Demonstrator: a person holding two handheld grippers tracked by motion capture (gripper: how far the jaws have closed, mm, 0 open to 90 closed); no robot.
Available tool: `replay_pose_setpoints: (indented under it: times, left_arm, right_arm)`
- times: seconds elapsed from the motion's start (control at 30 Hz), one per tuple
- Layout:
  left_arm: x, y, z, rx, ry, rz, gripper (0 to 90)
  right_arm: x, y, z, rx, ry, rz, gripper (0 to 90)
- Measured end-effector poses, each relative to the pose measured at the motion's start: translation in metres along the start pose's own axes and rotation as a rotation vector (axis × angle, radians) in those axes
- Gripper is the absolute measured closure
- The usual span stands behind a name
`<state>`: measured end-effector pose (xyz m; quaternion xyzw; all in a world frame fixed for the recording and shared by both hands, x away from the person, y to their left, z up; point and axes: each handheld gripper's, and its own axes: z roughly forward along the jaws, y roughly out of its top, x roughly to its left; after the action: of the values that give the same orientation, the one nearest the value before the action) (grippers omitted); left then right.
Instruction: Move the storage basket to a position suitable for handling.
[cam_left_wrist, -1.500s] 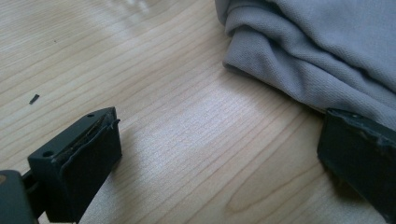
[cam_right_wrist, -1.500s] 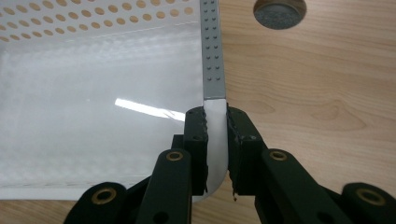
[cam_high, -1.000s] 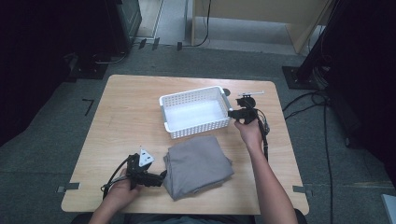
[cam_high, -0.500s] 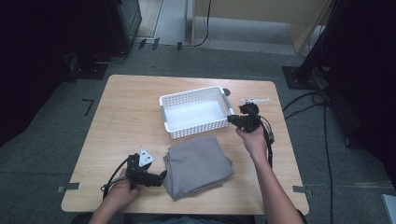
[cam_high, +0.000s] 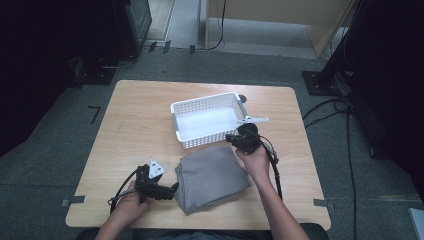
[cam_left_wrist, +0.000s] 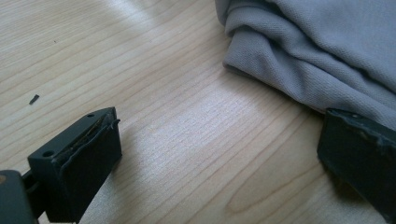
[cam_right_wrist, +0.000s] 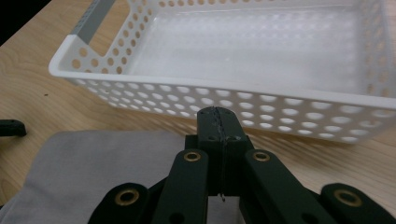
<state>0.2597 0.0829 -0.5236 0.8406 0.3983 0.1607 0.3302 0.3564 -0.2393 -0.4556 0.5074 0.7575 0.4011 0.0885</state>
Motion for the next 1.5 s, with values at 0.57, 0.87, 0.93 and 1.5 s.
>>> replay_pose_setpoints:
  times: [0.57, 0.87, 0.93, 1.5]
  left_arm:
    - [0.0, 0.0, 0.0, 0.0, 0.0, 0.0, 0.0]
    - [0.0, 0.0, 0.0, 0.0, 0.0, 0.001, 0.0]
    - [0.0, 0.0, 0.0, 0.0, 0.001, 0.001, 0.0]
    - [0.0, 0.0, 0.0, 0.001, 0.001, 0.002, 0.0]
  right_arm:
    - [0.055, 0.003, 0.053, 0.033, 0.118, -0.158, 88.8]
    - [0.069, 0.016, 0.078, 0.057, 0.119, -0.206, 88.4]
    - [0.07, 0.017, 0.081, 0.058, 0.118, -0.208, 88.3]
    - [0.073, 0.035, 0.112, 0.073, 0.1, -0.177, 84.8]
